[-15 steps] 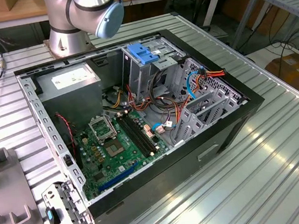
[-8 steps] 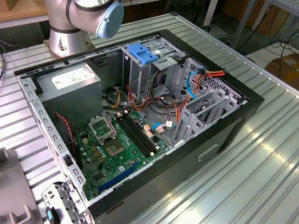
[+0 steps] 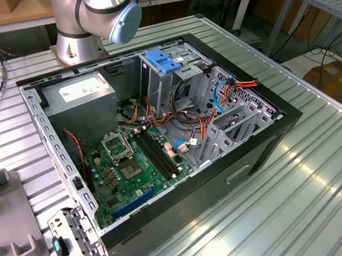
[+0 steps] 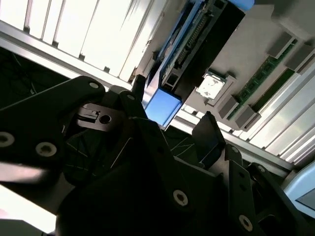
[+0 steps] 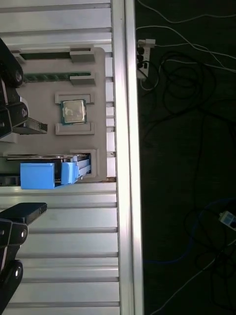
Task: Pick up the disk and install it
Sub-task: 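Pick up the disk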
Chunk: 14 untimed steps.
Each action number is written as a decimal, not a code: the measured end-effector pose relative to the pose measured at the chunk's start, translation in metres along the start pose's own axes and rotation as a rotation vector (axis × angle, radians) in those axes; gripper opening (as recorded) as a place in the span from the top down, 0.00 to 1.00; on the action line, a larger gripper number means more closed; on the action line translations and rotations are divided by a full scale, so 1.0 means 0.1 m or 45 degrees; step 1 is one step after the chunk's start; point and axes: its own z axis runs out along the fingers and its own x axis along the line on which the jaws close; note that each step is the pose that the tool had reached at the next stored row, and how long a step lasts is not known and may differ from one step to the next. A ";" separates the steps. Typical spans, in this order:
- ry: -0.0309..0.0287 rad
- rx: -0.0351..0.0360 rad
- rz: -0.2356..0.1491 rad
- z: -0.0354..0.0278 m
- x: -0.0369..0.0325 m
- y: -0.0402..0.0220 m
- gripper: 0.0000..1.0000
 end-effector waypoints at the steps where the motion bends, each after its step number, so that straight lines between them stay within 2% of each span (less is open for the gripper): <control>1: 0.0001 -0.0001 0.000 0.020 -0.007 0.000 0.34; 6: 0.0000 0.0000 0.000 0.116 -0.025 0.001 0.34; 14: 0.0000 0.0008 0.000 0.276 -0.028 0.044 0.34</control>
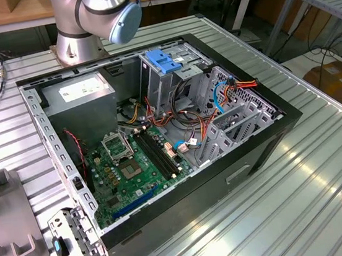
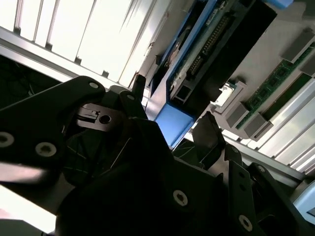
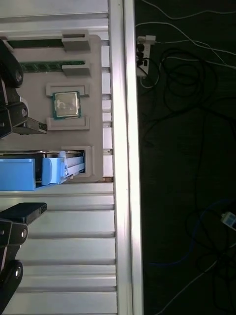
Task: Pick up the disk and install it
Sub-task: 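Pick up the disk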
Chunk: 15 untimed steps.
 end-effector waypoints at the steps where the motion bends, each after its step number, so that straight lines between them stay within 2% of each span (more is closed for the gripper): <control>1: 0.0000 0.0000 0.001 0.017 -0.001 0.001 0.34; 4: 0.0003 -0.0002 0.001 0.026 -0.001 0.002 0.35; 5: 0.0004 -0.0002 0.001 0.026 -0.001 0.002 0.42; 11: 0.0003 0.0015 0.001 0.049 -0.001 0.002 0.44; 13: 0.0003 0.0017 0.001 0.048 -0.001 0.002 0.58; 15: 0.0003 0.0025 0.001 0.049 -0.001 0.002 0.58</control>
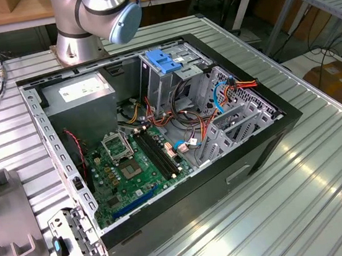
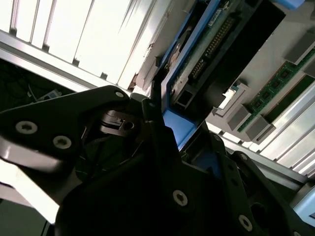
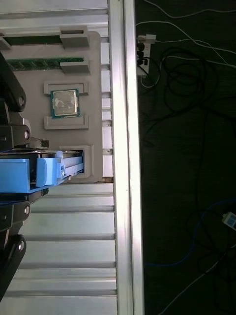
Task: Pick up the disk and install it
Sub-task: 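Pick up the disk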
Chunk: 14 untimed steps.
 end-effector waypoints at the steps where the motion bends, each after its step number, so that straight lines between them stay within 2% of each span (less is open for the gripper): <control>1: 0.0000 0.0003 0.000 0.000 0.000 0.000 0.58; 4: 0.0000 0.0009 0.000 0.000 0.000 0.000 0.58; 5: 0.0000 0.0012 0.000 0.000 0.000 0.000 0.63; 14: -0.0001 0.0022 0.000 0.000 0.000 0.000 0.63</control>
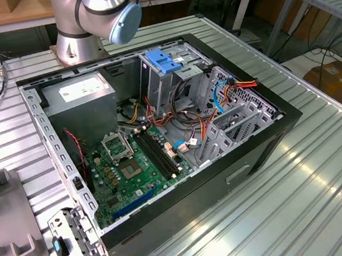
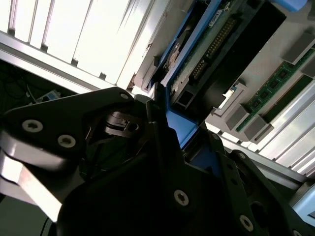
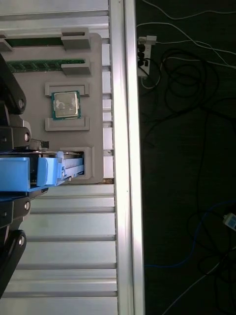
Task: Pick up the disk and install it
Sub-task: 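Pick up the disk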
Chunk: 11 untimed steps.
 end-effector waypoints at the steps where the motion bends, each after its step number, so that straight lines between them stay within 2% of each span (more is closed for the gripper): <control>1: 0.0000 -0.0001 0.000 0.000 0.000 0.000 0.63; 8: -0.0001 0.0002 0.000 -0.006 0.000 0.000 0.63; 11: 0.0002 0.0002 0.000 -0.054 0.001 -0.002 0.63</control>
